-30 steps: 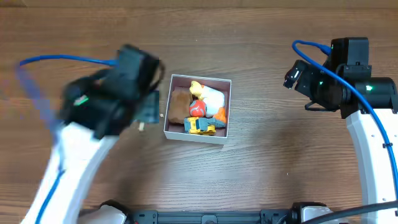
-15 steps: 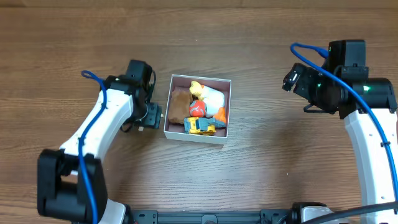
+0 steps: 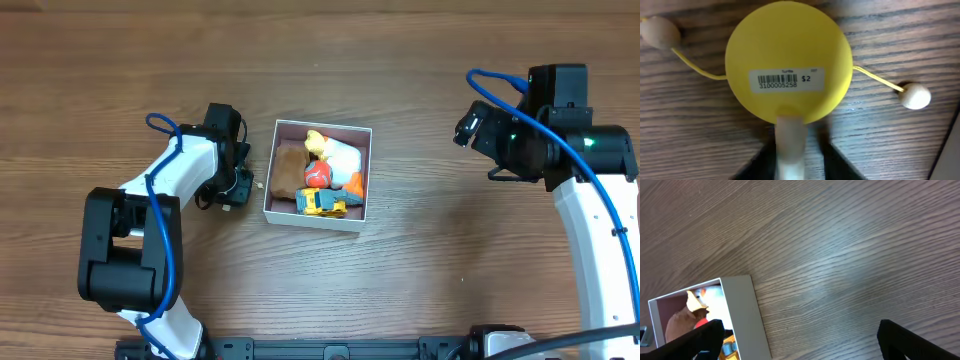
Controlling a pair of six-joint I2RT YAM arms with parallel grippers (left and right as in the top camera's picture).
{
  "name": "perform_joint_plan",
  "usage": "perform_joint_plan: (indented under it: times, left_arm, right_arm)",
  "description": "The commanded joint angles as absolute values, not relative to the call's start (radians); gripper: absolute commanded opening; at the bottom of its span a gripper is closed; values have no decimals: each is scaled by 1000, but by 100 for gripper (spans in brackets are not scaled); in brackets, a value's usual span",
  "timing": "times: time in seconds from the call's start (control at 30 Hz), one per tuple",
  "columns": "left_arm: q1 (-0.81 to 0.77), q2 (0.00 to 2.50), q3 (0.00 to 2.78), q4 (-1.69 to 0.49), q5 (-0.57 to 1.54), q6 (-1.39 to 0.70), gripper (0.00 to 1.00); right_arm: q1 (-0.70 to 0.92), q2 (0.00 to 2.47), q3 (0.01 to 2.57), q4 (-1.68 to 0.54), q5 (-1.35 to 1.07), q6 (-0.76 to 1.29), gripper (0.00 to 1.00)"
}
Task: Pack container
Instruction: 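Place the rattle drum into the box and release it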
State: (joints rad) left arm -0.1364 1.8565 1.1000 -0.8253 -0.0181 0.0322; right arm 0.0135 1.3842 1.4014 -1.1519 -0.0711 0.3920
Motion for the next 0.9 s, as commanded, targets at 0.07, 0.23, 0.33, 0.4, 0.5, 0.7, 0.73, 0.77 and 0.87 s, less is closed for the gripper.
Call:
perform_joint_plan:
  times: [0.07,0.23,0.33,0.4,0.5,0.7,0.73,0.77,0.87]
  left_arm:
    - [-134,1890,1101,-839,19,45,7]
    - [-133,1865,1265,-1036,28,29,4]
    - [-134,1810,1431,-1172,28,22,4]
    - [-151,1747,1567,-1238,74,23,5]
    - [-200,1683,1619,-1234,170,20,10]
    - [-403,1700,1564,-1141,208,-112,12]
    - [-443,1713,1552,-1113,199,-163,14]
    - [-469,1727,1544,-1089,199,-197,18]
    - [-524,1774,1531,-1041,171,-271,30]
  right_arm:
    - [12,1385,1399,-1150,-70,393,100]
    - [12,1385,1399,-1156,-69,392,100]
    - [12,1385,1399,-1155,-69,392,100]
    - [12,1385,1399,-1155,-69,392,100]
    - [12,1385,1400,-1155,-69,392,100]
    - [12,1385,1399,-1159,-69,392,100]
    - [12,1385,1400,-1159,-69,392,100]
    - [12,1385,1399,-1160,-69,392,100]
    - [12,1385,1399,-1162,-69,392,100]
